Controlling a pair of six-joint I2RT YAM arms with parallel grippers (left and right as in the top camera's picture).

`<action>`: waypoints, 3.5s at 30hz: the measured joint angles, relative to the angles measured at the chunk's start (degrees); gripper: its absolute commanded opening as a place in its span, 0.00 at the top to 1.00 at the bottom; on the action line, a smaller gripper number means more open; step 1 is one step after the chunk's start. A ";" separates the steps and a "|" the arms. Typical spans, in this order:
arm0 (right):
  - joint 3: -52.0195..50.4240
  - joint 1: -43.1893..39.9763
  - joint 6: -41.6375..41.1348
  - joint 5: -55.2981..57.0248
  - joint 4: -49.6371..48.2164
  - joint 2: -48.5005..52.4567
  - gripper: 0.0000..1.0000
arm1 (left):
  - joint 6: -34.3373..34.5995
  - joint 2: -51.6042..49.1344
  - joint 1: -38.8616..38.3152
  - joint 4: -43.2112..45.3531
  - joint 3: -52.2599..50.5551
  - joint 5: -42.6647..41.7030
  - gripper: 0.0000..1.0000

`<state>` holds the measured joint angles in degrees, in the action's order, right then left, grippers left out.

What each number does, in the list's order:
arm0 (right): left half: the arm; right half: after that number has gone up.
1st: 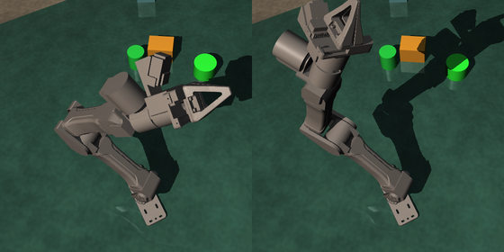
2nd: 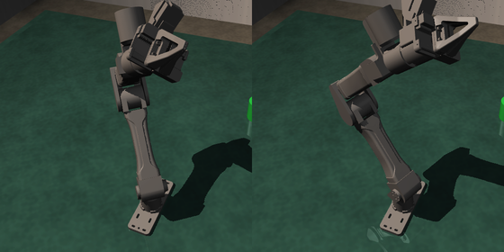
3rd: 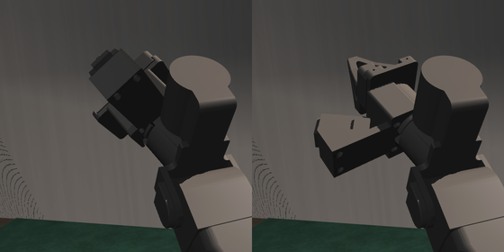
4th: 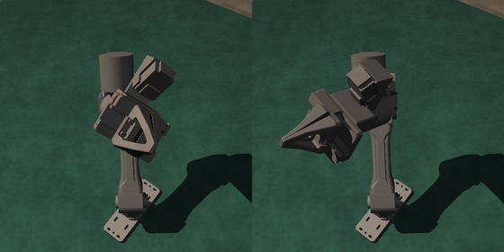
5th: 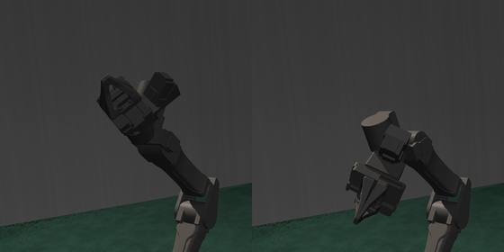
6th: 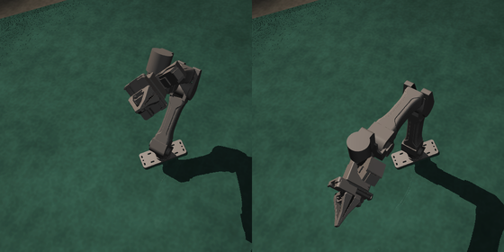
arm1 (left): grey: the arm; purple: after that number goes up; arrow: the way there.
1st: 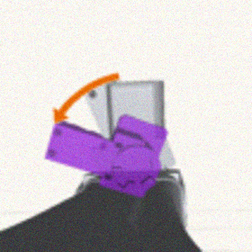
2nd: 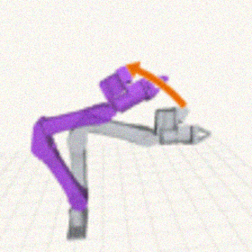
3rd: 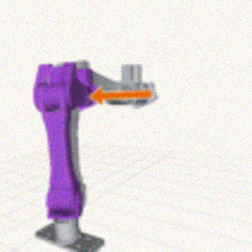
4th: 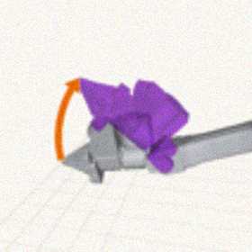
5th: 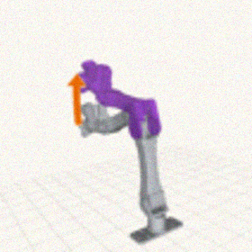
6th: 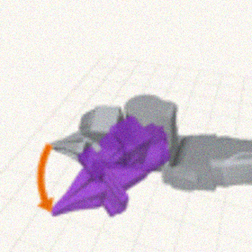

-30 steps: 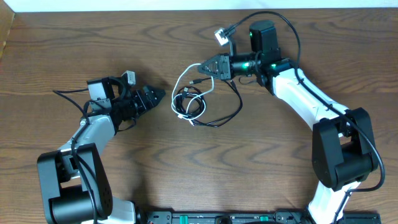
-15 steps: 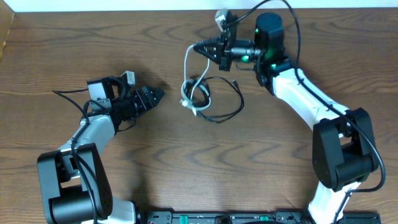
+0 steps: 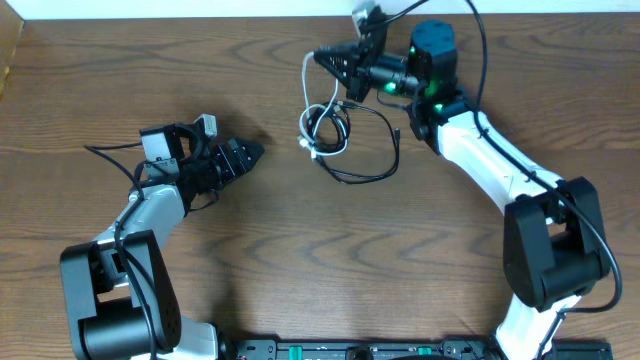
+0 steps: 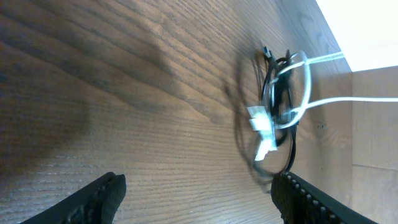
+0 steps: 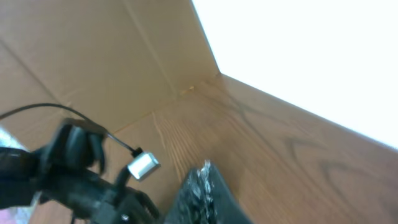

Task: Untangle cables
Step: 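Shake the held bundle with the right gripper, letting cables hang down, then lower the right gripper's bundle toward the table center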

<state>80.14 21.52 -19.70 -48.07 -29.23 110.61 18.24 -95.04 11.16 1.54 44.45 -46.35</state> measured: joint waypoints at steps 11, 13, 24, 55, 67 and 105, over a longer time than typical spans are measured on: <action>0.70 0.55 2.95 -2.21 6.14 -13.97 0.99 | 0.00 0.00 0.00 0.20 0.00 0.00 0.20; 0.68 0.57 3.89 -2.45 6.08 -13.46 0.99 | 0.00 0.00 0.00 0.20 0.00 0.00 0.20; 0.63 0.57 4.66 9.09 21.57 -12.13 0.99 | 0.00 0.00 0.00 0.20 0.00 0.00 0.20; 0.39 6.88 19.08 24.15 25.31 -0.44 0.99 | 0.15 0.00 0.00 0.57 0.00 -1.77 0.13; 0.37 8.63 17.94 4.33 0.74 -1.22 0.99 | 0.15 0.00 0.00 0.61 0.00 -1.77 0.13; 0.66 10.97 19.41 29.86 48.54 4.96 0.19 | 0.15 0.00 0.00 0.61 0.00 -1.75 0.13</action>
<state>80.79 32.49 -0.30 -18.22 19.31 115.57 18.39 -95.04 11.16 2.15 44.45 -48.10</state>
